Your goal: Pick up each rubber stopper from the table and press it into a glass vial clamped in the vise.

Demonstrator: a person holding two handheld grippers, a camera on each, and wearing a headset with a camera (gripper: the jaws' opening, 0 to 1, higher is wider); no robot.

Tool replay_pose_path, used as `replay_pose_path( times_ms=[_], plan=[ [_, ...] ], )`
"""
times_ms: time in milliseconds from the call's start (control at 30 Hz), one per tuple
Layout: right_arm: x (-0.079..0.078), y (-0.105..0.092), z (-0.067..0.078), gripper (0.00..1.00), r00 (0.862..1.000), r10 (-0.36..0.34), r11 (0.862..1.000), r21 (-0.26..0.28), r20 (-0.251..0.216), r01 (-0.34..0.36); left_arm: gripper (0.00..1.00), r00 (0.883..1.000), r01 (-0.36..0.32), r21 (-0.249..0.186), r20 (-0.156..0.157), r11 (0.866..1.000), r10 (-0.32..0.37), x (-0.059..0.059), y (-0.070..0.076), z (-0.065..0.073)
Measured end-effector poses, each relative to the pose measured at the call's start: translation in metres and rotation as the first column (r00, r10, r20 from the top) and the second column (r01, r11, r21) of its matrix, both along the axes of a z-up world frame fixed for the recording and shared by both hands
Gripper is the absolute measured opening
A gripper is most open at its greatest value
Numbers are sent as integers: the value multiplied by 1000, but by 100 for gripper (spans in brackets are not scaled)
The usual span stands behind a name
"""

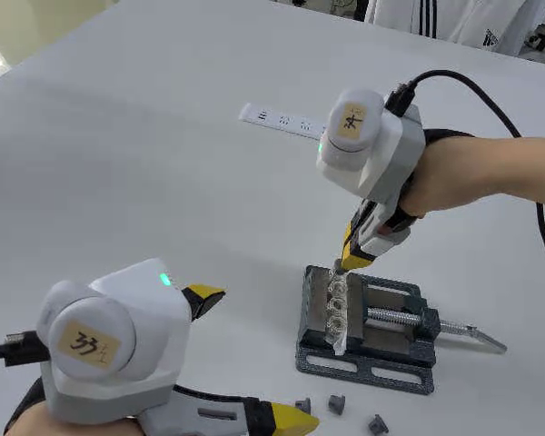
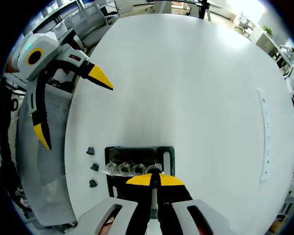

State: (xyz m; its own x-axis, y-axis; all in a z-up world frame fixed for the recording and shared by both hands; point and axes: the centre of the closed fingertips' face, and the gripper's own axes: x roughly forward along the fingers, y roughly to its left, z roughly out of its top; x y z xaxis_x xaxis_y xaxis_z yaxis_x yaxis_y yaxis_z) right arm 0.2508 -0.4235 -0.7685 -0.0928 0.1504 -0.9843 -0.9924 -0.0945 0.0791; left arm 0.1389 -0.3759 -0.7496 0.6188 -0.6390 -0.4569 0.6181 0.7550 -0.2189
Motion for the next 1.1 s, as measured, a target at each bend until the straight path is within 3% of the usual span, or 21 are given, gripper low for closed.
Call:
replay_pose_path(
  times_ms=[467,633,700,1100],
  plan=[
    [-2,-1,2,0,999,12,999,33,-31,-11,94,1000,2,3,5,1000,-2,0,2,1],
    [-1,1,2,0,1000,21,999,45,-20,-20,94,1000,4,3,2,1000,-4,0,1,1],
    [-5,1,2,0,999,20,999,43,-37,-18,94,1000,5,4,3,1000,-5,0,1,1],
    [-6,2,1,0,999,20,1000,17,-30,-20,94,1000,3,2,-1,1000,-3,-1,1,0]
  ],
)
